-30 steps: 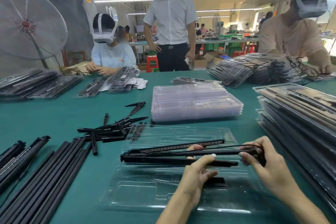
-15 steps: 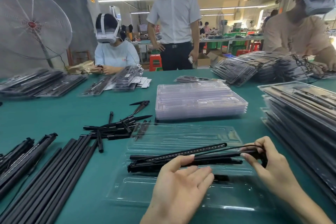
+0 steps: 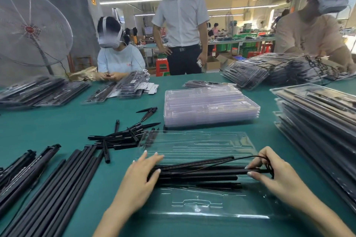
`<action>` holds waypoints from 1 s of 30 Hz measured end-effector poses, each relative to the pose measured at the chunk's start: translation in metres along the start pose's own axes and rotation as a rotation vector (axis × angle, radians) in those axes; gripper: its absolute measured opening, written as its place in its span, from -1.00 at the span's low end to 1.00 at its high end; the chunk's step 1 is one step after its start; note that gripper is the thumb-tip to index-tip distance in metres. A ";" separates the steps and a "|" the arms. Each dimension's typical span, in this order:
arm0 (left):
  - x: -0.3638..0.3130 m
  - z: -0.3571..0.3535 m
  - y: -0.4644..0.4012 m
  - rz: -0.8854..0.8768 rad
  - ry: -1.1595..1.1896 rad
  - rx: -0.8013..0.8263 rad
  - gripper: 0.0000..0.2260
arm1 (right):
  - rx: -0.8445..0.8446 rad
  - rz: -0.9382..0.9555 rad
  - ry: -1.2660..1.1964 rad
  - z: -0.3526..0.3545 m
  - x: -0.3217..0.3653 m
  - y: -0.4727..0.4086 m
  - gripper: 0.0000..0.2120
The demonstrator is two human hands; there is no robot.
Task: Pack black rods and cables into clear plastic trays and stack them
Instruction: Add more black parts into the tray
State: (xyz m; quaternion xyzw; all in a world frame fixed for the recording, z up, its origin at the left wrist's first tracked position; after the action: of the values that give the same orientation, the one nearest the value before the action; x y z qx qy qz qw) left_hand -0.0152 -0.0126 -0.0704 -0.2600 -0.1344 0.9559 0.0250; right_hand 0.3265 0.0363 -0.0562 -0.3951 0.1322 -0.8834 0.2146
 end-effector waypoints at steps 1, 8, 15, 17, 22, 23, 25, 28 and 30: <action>0.003 -0.006 0.000 -0.013 -0.041 0.064 -0.65 | 0.019 0.001 0.008 0.001 0.000 0.001 -0.65; 0.015 -0.010 -0.001 -0.025 -0.137 0.216 -0.66 | 0.198 -0.024 0.003 0.007 -0.002 0.004 -0.61; 0.012 -0.007 0.001 0.006 -0.254 0.323 -0.62 | 0.236 -0.018 -0.063 0.005 -0.003 0.005 -0.62; 0.010 -0.007 0.003 0.021 -0.312 0.330 -0.62 | 0.237 -0.007 -0.045 0.006 -0.002 0.004 -0.62; 0.007 -0.008 0.004 0.038 -0.342 0.322 -0.60 | 0.166 0.100 0.120 0.005 -0.001 0.005 -0.61; 0.007 -0.008 0.004 0.041 -0.332 0.322 -0.60 | 0.123 0.135 0.198 0.005 -0.001 0.004 -0.65; 0.008 -0.009 0.004 0.039 -0.317 0.321 -0.59 | 0.091 0.163 0.280 0.005 -0.001 0.002 -0.70; 0.010 -0.010 0.004 0.037 -0.303 0.324 -0.59 | 0.185 0.148 0.229 0.005 -0.004 0.003 -0.67; 0.010 -0.010 0.004 0.041 -0.287 0.317 -0.59 | 0.224 0.130 0.195 0.005 -0.007 0.003 -0.66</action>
State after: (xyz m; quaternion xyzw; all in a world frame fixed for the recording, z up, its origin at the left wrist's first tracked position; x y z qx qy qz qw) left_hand -0.0186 -0.0130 -0.0849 -0.1169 0.0207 0.9926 0.0270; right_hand 0.3352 0.0363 -0.0587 -0.2715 0.0783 -0.9110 0.3002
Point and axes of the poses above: each hand's wrist, its own y-axis away from the middle knuckle, its own z-axis out of the back of the hand, x = y × z, the point moved 2 cm from there along -y, towards the middle knuckle, and after that the axes turned 1 degree about y, right-handed, at the moved point
